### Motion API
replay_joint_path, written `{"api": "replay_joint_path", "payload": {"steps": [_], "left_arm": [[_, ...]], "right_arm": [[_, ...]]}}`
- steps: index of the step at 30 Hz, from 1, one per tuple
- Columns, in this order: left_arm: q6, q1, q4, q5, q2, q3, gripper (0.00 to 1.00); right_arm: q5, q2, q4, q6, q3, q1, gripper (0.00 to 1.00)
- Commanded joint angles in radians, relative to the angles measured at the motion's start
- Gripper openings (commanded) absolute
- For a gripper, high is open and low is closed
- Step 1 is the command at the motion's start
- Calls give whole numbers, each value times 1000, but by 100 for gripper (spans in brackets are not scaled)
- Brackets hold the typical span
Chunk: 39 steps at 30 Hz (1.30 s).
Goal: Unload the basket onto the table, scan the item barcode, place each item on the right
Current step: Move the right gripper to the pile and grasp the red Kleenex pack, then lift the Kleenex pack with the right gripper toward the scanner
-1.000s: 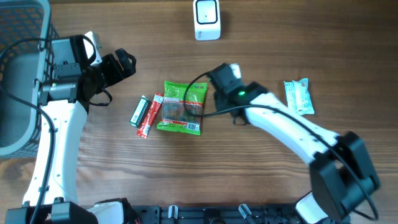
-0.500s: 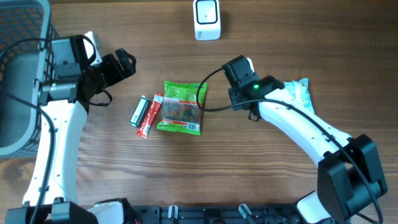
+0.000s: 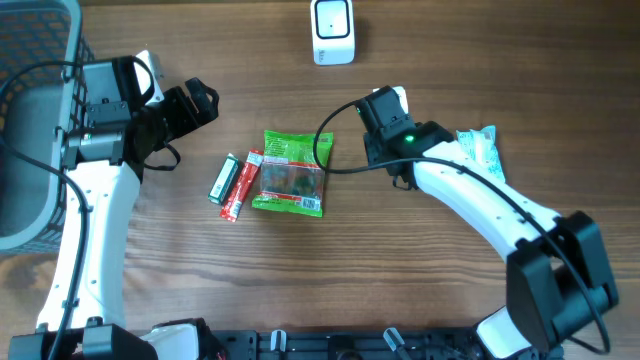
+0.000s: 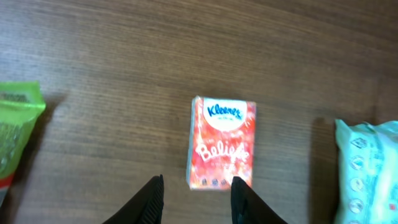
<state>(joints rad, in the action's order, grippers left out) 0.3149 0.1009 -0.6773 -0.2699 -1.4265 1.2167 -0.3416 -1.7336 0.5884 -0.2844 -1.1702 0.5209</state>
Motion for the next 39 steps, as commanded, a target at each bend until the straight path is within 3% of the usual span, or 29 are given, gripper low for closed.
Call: {"api": "replay_joint_path", "payload": {"steps": [1,8,39], "left_arm": [[-20,3,3,-1,10,0,100],[-20,3,3,-1,10,0,100],[-20,3,3,-1,10,0,100]], "right_arm": [[-45,-82,-29,-38,1,-2,36],[-177,-167,-95,-34,1,-3,36],[-160,-285,-116,-56,1,-3,31]]}}
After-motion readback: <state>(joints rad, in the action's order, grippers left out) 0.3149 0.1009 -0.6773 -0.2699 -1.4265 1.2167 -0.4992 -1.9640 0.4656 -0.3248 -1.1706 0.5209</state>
